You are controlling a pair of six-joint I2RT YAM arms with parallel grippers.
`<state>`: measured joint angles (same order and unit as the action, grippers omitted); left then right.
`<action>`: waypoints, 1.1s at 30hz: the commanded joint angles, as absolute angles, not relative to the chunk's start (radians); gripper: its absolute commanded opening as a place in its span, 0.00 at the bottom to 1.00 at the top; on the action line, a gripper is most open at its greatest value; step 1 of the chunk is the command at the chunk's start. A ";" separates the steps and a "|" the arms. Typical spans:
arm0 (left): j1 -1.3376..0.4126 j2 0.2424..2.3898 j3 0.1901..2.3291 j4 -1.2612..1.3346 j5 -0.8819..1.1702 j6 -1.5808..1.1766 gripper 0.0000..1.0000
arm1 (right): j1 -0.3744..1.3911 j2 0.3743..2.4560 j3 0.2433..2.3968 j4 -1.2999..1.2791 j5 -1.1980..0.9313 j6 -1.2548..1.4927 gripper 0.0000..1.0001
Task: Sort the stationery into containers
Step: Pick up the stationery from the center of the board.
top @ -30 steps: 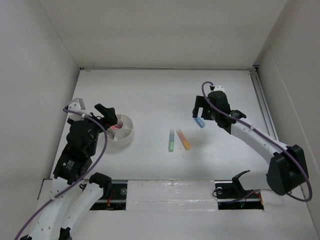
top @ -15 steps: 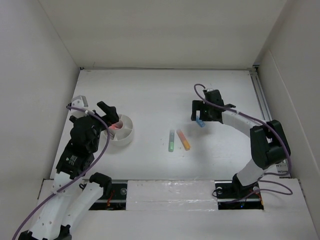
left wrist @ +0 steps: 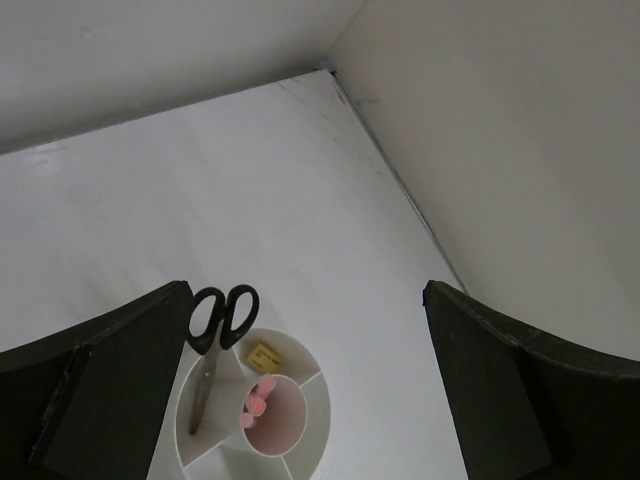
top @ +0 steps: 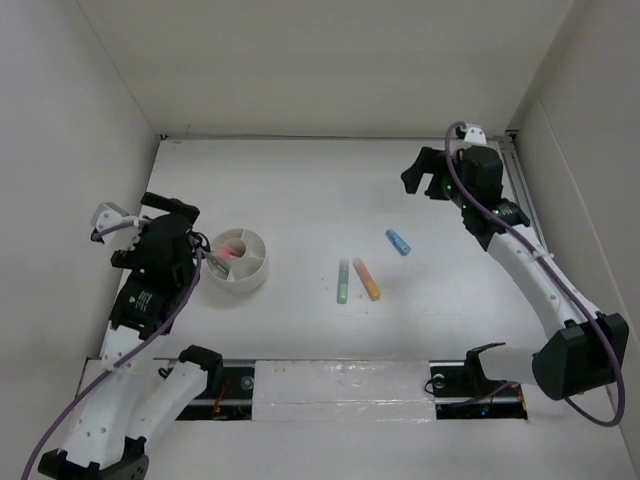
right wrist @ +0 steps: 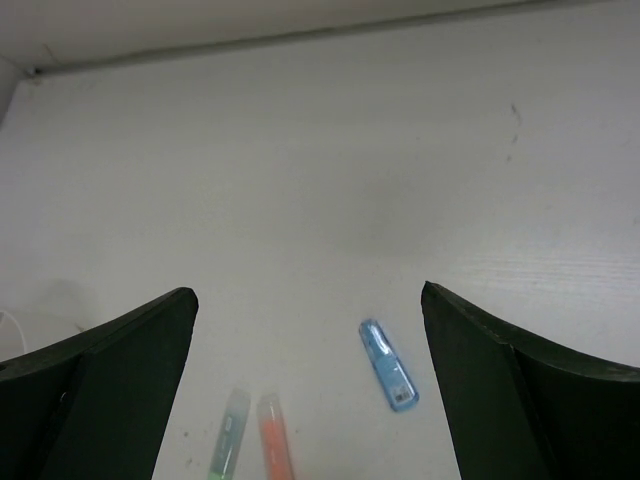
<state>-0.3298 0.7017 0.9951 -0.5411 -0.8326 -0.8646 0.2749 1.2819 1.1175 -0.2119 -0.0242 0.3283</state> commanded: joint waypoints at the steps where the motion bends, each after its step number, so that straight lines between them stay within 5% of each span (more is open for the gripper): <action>1: -0.325 0.747 1.015 -0.586 -1.029 -1.118 0.99 | 0.226 1.272 1.166 -0.146 -0.122 0.308 1.00; 5: -0.325 0.869 1.072 -0.515 -1.051 -0.974 0.99 | 0.247 1.299 1.254 -0.270 -0.102 0.256 1.00; 13: -0.325 1.210 1.244 -0.902 -0.987 -1.187 0.99 | 0.276 1.318 1.256 -0.374 -0.018 0.149 1.00; 23: -0.325 1.255 1.376 -0.776 -0.933 -0.977 0.99 | 0.276 1.442 1.212 -0.348 -0.066 0.080 1.00; 27: -0.325 1.258 1.453 -0.786 -0.890 -0.954 0.99 | 0.256 1.621 1.374 -0.617 -0.066 0.089 1.00; 33: -0.325 1.187 1.408 -0.732 -0.833 -0.913 0.99 | 0.256 1.702 1.426 -0.653 -0.089 0.150 0.99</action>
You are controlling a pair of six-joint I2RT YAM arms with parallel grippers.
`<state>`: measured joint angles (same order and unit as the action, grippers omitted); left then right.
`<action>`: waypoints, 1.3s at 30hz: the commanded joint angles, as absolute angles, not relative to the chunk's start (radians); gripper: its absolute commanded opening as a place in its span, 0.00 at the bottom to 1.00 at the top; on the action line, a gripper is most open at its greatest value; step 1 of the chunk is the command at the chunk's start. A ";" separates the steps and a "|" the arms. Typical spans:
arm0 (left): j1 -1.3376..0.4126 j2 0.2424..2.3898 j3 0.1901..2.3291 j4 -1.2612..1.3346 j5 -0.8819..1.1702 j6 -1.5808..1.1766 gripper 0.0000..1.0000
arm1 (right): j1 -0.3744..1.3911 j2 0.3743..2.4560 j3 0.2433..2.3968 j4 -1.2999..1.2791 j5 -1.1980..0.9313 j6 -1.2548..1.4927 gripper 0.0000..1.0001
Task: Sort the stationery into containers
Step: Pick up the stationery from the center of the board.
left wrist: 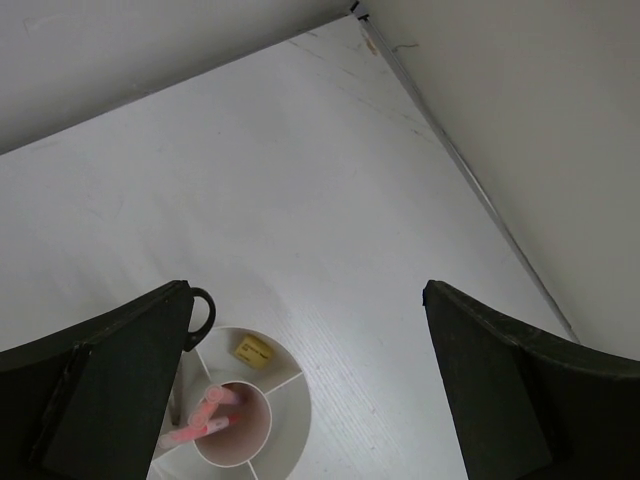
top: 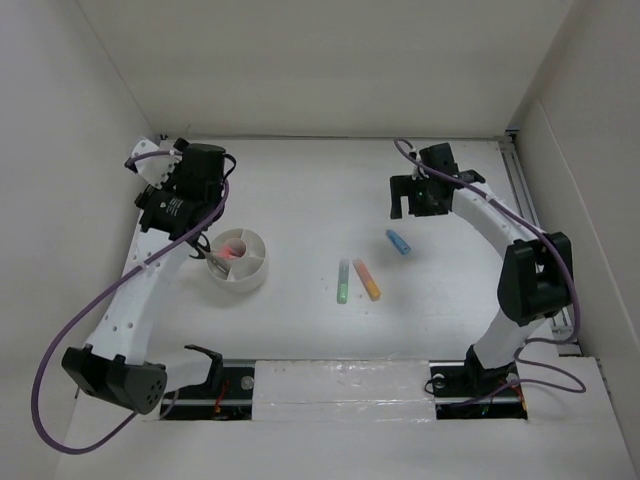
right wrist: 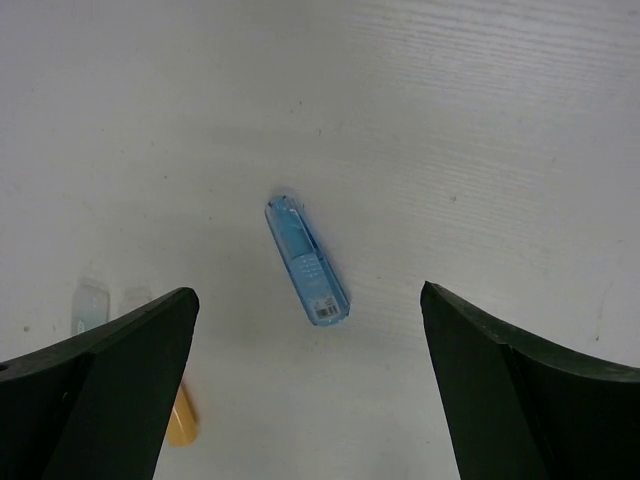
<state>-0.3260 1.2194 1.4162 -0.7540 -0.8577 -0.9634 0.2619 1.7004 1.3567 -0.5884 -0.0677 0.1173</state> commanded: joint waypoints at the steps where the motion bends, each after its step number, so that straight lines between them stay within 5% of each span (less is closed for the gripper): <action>1: -0.325 1.207 1.408 -0.723 -0.824 -0.891 0.99 | 0.256 1.721 1.427 -0.664 -0.089 0.150 0.99; 14: -0.325 1.148 1.384 -0.716 -0.663 -0.744 0.99 | 0.345 1.766 1.313 -0.684 0.046 0.149 0.87; 30: -0.325 1.166 1.393 -0.686 -0.574 -0.696 0.99 | 0.356 1.959 1.402 -0.684 0.066 0.129 0.85; 37: -0.325 1.146 1.393 -0.704 -0.595 -0.686 0.99 | 0.397 1.999 1.421 -0.704 0.066 0.129 0.65; 39: -0.325 1.137 1.393 -0.704 -0.595 -0.676 0.99 | 0.409 2.008 1.420 -0.704 0.066 0.118 0.52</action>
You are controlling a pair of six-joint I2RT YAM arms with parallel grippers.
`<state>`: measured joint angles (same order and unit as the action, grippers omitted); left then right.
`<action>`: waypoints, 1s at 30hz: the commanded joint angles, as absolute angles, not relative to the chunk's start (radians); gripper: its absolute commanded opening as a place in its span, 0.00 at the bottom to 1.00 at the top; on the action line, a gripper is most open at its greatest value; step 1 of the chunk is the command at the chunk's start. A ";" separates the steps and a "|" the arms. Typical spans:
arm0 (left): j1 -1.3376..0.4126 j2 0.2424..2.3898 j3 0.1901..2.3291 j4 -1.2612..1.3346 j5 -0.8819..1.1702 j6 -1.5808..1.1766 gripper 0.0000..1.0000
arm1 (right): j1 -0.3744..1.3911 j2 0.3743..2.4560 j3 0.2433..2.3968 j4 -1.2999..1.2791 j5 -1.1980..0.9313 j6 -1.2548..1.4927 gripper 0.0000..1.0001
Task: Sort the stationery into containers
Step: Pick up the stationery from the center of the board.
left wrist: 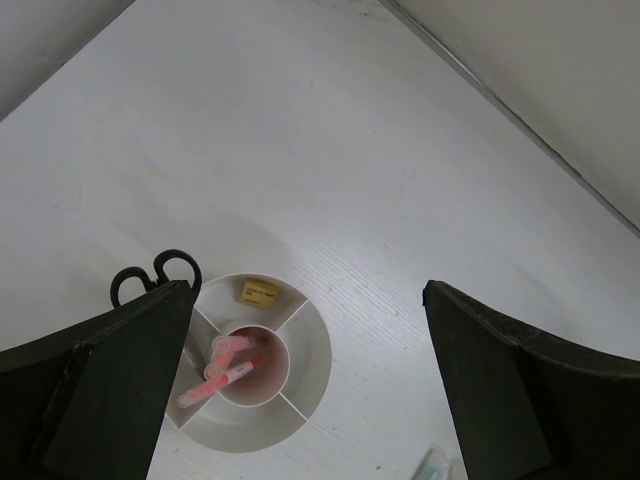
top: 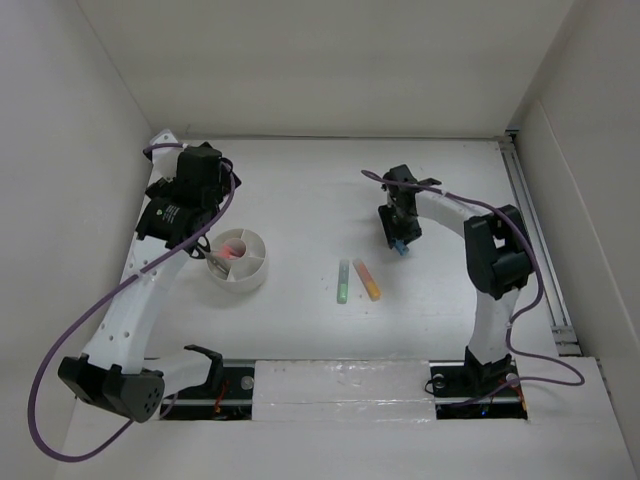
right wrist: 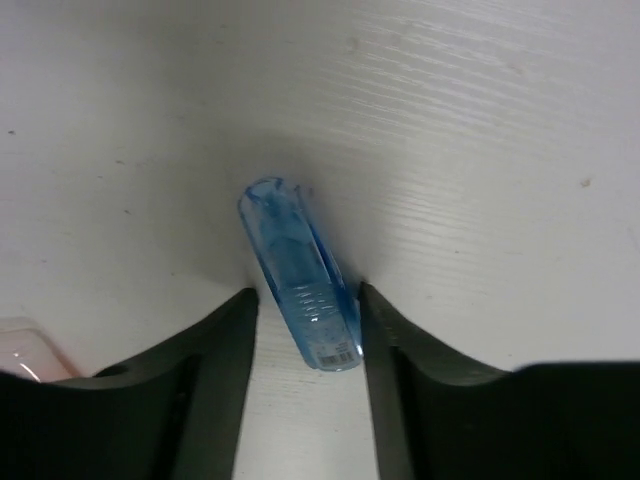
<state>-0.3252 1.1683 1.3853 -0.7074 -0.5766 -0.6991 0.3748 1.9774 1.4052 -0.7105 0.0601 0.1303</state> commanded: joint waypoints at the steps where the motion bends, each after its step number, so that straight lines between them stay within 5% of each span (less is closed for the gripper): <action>1: -0.325 1.137 1.393 -0.704 -0.595 -0.676 0.99 | 0.410 2.008 1.420 -0.704 0.075 0.118 0.47; 8: -0.325 1.115 1.374 -0.704 -0.586 -0.667 0.99 | 0.419 2.046 1.456 -0.738 0.039 0.100 0.32; 12: -0.325 1.104 1.364 -0.704 -0.586 -0.658 0.99 | 0.419 2.094 1.528 -0.774 -0.004 0.087 0.00; 24: -0.325 1.083 1.344 -0.684 -0.517 -0.647 0.99 | 0.439 1.944 1.821 -0.830 -0.061 0.138 0.00; 30: -0.325 1.063 1.313 -0.638 -0.445 -0.647 0.99 | 0.529 1.842 1.864 -0.643 -0.287 0.193 0.00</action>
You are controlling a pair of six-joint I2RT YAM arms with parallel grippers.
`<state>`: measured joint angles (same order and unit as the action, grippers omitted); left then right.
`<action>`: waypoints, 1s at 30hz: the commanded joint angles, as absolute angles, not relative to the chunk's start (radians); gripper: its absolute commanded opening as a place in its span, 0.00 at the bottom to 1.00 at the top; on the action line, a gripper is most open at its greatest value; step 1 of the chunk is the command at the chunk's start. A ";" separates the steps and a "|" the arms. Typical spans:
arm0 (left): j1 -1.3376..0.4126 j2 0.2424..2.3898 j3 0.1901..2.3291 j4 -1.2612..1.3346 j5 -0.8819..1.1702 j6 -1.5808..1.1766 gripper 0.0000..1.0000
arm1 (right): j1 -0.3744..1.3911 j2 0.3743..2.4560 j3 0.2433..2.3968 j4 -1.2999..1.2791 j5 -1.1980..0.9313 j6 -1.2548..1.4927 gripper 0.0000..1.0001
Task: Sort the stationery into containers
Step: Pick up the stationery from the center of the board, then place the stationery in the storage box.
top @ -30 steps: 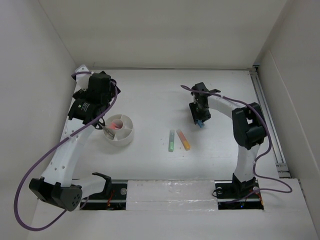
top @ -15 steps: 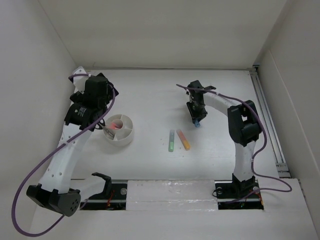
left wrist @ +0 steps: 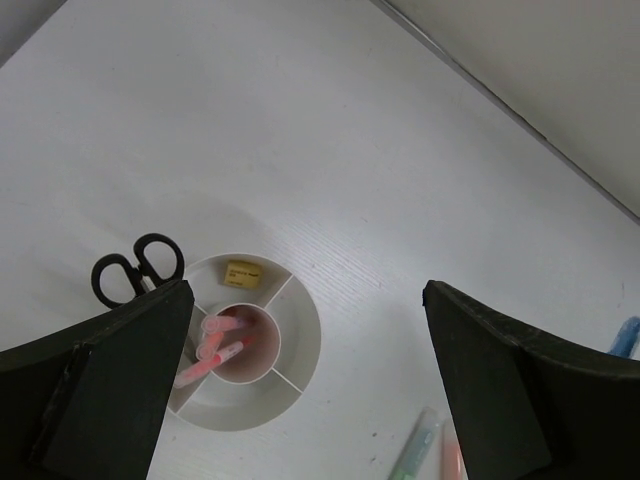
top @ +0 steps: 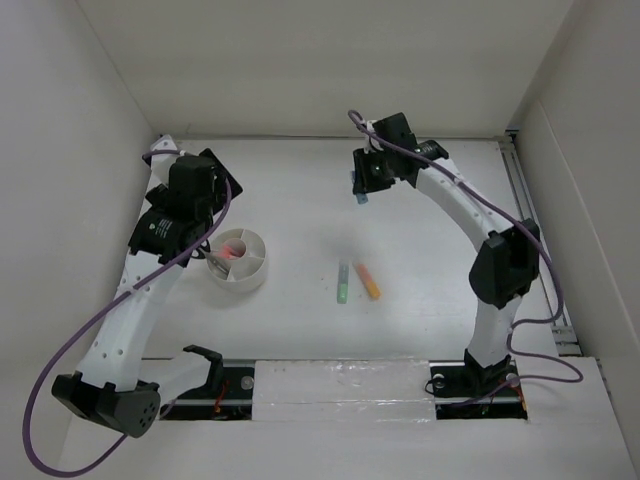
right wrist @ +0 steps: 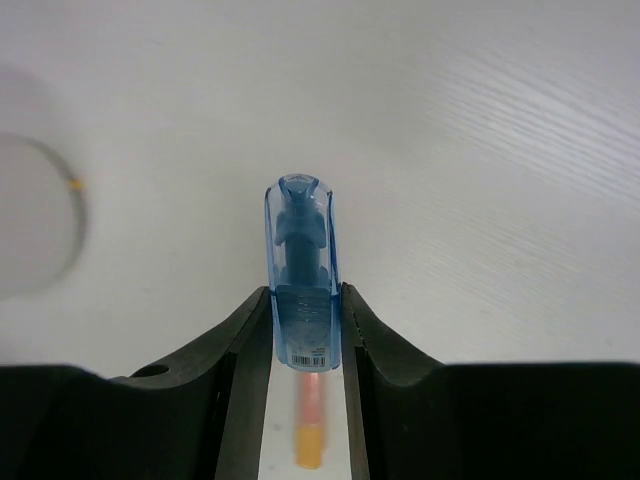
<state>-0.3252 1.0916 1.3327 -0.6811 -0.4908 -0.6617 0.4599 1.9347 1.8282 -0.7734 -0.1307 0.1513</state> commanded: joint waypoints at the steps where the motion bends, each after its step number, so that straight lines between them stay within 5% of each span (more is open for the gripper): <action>1: -0.325 1.054 1.313 -0.628 -0.436 -0.638 0.99 | 0.546 1.832 1.864 -0.608 -0.313 0.216 0.00; 18: -0.360 0.951 1.474 -0.957 -0.719 -0.933 0.99 | 0.828 1.864 1.805 -0.207 -0.448 0.400 0.00; 30: -0.360 0.709 1.391 -1.045 -0.805 -1.020 0.99 | 0.905 1.982 1.907 -0.250 -0.371 0.414 0.00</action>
<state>-0.3599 0.7170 1.4166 -1.0203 -0.7628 -0.9871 0.8917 1.9865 1.8450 -0.2874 -0.3996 0.4095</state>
